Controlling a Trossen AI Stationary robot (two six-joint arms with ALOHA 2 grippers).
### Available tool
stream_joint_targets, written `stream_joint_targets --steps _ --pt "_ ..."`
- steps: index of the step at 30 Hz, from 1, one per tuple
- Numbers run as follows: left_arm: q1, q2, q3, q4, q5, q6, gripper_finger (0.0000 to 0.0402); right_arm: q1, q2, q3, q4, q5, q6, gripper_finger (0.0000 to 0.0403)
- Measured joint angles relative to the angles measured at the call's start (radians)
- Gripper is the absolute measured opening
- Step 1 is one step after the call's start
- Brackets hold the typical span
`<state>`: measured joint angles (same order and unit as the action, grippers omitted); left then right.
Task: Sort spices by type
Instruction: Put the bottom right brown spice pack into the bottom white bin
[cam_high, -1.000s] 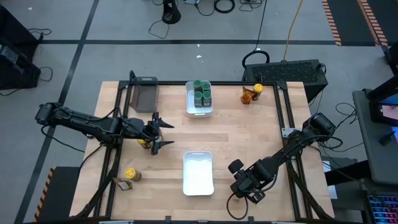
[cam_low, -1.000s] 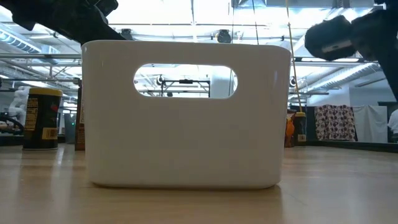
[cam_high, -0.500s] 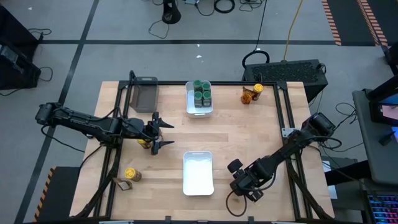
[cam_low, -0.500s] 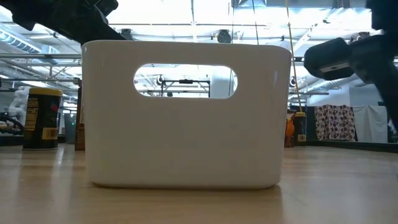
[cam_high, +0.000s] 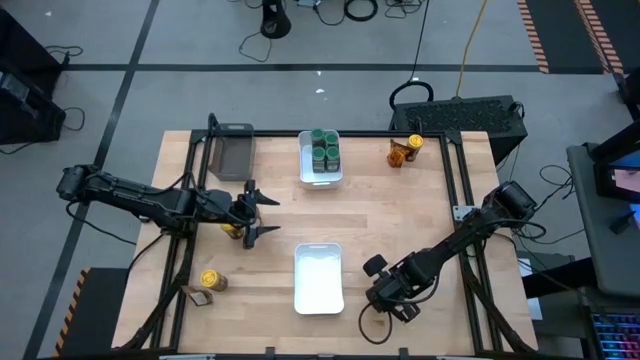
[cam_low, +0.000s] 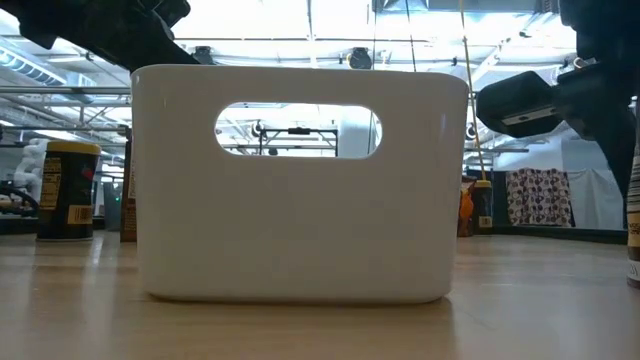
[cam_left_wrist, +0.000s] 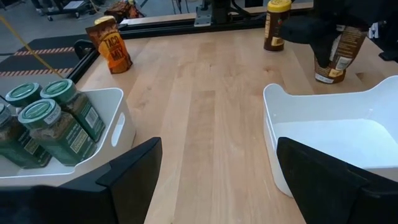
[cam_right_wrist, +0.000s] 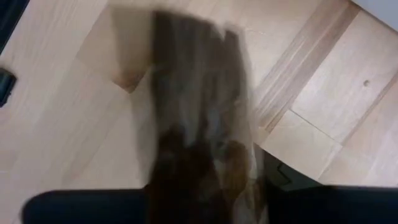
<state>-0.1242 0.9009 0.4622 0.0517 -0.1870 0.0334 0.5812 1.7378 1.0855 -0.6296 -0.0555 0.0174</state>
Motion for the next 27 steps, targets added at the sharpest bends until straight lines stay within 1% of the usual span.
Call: stream_joint_targets --steps 4,8,11,16,19,22,25,27 --pt "0.000 0.000 0.000 -0.001 -0.001 0.000 0.0322 0.000 0.000 0.000 0.000 0.000 0.000 0.0038" --pt "0.000 0.000 0.000 -0.001 -0.001 0.000 0.0322 0.000 0.001 0.026 -0.017 0.001 -0.001 0.0039" --pt "0.000 0.000 0.000 -0.001 -0.001 0.000 0.0322 0.000 0.001 0.077 -0.077 0.003 -0.003 0.0041" --pt "0.000 0.000 0.000 -0.001 -0.002 0.000 0.0322 -0.012 0.001 0.202 -0.222 0.014 -0.003 0.0042" --pt "0.000 0.000 0.000 -0.001 -0.004 0.000 0.0322 -0.024 0.001 0.282 -0.289 0.072 -0.020 0.0042" --pt "0.000 0.000 0.000 -0.001 -0.004 0.000 0.0322 -0.037 0.001 0.360 -0.330 0.156 -0.080 0.0042" --pt "0.000 0.000 0.000 -0.001 -0.004 0.000 0.0322 -0.059 0.000 0.413 -0.327 0.254 -0.149 0.0042" --pt "0.000 0.000 0.000 -0.001 -0.005 0.000 0.0322 -0.084 0.000 0.430 -0.298 0.290 -0.205 0.0042"
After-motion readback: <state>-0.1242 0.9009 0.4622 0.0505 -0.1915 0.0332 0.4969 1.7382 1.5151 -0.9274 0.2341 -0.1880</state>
